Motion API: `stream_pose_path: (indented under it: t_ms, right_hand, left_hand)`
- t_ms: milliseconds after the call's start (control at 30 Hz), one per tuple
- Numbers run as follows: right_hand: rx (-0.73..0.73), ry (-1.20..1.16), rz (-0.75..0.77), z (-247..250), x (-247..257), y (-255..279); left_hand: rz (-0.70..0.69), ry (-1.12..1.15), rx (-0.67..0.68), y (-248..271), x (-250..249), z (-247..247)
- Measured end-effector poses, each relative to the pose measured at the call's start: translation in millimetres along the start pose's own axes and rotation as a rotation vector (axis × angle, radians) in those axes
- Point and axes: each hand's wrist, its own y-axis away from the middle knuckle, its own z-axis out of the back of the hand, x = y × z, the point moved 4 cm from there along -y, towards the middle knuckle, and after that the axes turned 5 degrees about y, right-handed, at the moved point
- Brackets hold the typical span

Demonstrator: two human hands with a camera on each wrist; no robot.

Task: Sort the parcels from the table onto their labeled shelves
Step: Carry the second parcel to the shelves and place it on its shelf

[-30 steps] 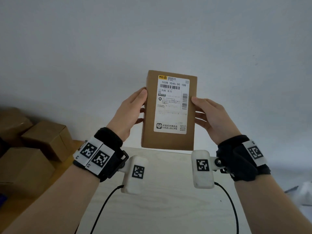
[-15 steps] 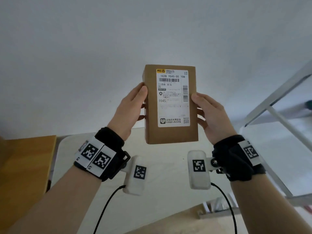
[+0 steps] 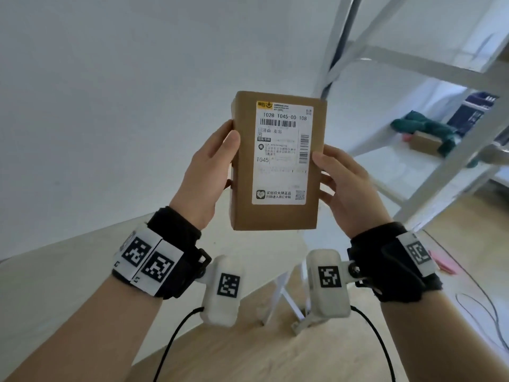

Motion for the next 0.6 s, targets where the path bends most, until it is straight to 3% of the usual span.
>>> stream_pose_path:
  t_ms: [367,600]
  right_hand:
    - [0.005,0.038,0.127,237.0,35.2,97.6]
    - [-0.01,0.013,0.182,352.4,68.5,114.5]
  left_hand:
    - [-0.248,-0.092,0.193,69.6,-14.4,-248.9]
    - [-0.303,-0.053,0.304,70.9,-36.0,-379.5]
